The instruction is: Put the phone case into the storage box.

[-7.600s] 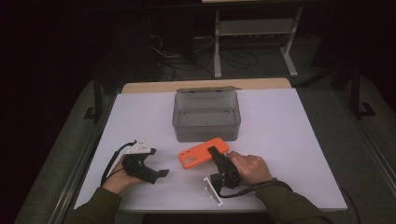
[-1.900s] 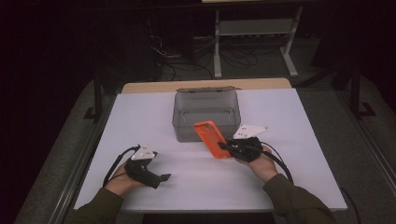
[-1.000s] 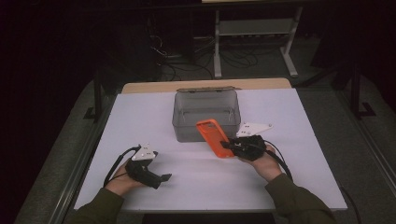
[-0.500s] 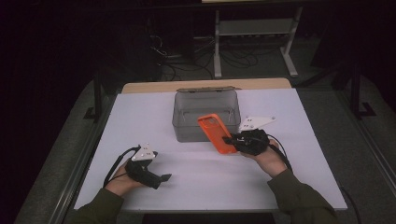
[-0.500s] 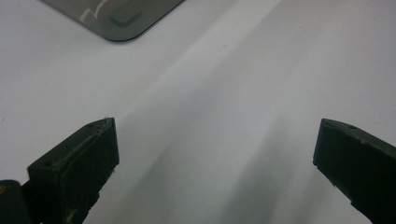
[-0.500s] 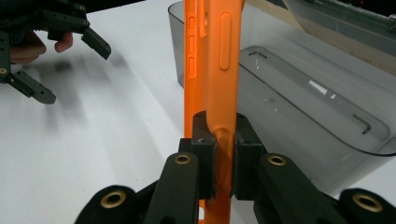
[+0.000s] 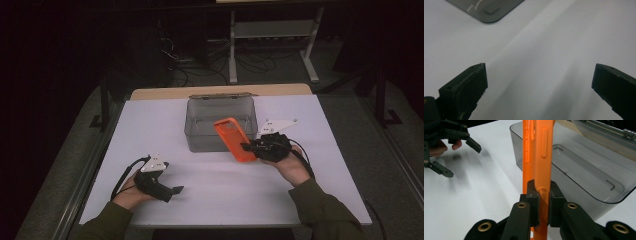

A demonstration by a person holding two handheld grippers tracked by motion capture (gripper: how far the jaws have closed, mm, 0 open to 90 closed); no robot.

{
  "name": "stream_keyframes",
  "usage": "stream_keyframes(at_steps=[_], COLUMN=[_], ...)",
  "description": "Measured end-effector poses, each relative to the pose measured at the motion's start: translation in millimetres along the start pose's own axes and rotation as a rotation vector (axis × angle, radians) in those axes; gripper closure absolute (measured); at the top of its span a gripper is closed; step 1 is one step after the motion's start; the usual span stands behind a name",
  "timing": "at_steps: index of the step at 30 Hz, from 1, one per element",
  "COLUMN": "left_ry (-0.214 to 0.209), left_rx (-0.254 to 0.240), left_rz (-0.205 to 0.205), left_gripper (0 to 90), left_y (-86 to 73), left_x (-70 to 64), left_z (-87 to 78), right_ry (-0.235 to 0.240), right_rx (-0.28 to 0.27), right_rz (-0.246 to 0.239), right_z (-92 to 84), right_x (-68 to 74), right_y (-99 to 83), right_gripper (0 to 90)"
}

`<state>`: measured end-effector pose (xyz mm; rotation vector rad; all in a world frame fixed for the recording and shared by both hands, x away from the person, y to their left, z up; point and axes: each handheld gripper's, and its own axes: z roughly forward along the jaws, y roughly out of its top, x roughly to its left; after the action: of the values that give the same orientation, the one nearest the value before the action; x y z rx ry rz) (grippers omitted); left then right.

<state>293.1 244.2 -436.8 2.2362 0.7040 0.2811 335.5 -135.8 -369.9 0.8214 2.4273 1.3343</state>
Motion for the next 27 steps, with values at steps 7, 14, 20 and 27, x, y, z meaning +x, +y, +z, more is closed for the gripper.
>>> stream_keyframes(at_steps=[7,14,20,27], left_ry=[-0.004,-0.002,-0.004,-0.013], left_rx=[-0.002,-0.006,-0.004,-0.001], left_rz=[0.005,0.001,0.004,-0.004], left_gripper=[0.0,0.0,0.0,0.0], left_y=[0.8,0.4,0.7,1.0], left_x=[-0.1,0.5,0.0,0.5], left_z=[0.8,-0.4,0.1,-0.1], right_ry=[-0.011,-0.014,-0.020,-0.028], right_rx=[-0.005,-0.014,-0.027,-0.042], right_rz=[0.003,0.014,0.013,0.019], right_z=[-0.5,-3.0,-5.7,-9.6], right_x=[-2.0,-4.5,-7.5,-11.5], right_y=[8.4,15.4,21.3,29.5], right_gripper=[81.2,81.1,81.1,81.1])
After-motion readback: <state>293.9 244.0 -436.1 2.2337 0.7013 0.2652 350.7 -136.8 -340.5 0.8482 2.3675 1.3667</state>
